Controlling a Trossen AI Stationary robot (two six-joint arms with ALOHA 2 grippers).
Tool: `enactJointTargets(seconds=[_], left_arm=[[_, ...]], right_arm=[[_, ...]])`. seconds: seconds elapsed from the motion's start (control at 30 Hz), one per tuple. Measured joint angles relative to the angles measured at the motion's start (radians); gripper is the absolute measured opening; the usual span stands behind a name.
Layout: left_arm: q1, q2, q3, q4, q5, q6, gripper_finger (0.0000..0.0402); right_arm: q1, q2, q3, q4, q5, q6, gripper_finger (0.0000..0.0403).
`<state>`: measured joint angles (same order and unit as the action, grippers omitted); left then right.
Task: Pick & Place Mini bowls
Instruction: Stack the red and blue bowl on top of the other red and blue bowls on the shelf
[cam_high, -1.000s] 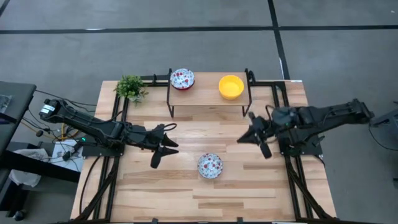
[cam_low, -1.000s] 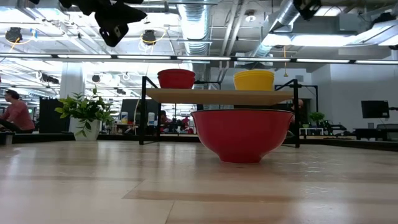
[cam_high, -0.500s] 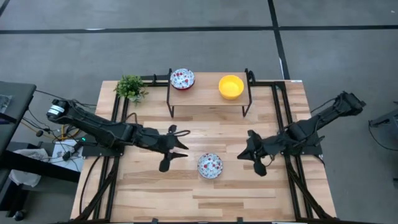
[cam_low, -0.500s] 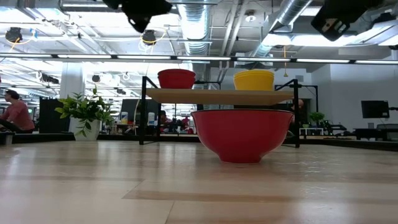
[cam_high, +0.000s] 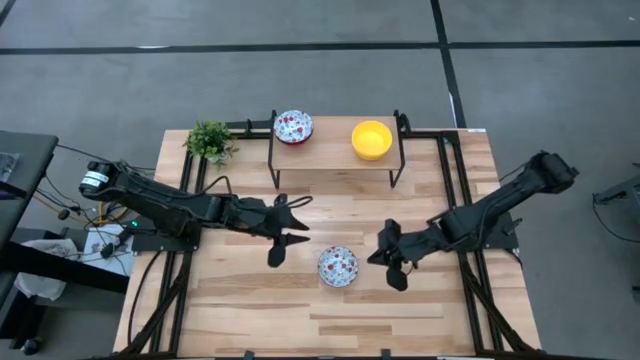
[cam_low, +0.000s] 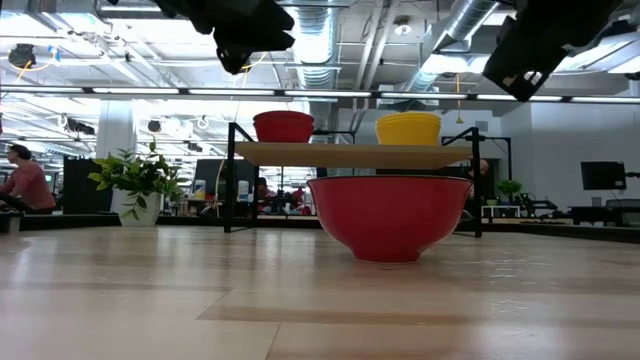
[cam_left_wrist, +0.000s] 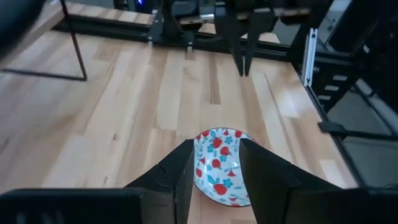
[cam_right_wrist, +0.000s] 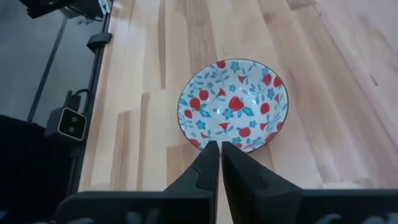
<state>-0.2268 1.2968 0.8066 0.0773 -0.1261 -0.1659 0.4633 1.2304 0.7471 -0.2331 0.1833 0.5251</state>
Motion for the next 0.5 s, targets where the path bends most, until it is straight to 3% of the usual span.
enactJointTargets(seconds=[0.5], left_arm=[[-0.004,0.0,-0.074,-0.001,-0.048,-0.407,0.0126]], right_arm=[[-0.03,0.011,0.001,0.057,0.002,0.001,0.0033]])
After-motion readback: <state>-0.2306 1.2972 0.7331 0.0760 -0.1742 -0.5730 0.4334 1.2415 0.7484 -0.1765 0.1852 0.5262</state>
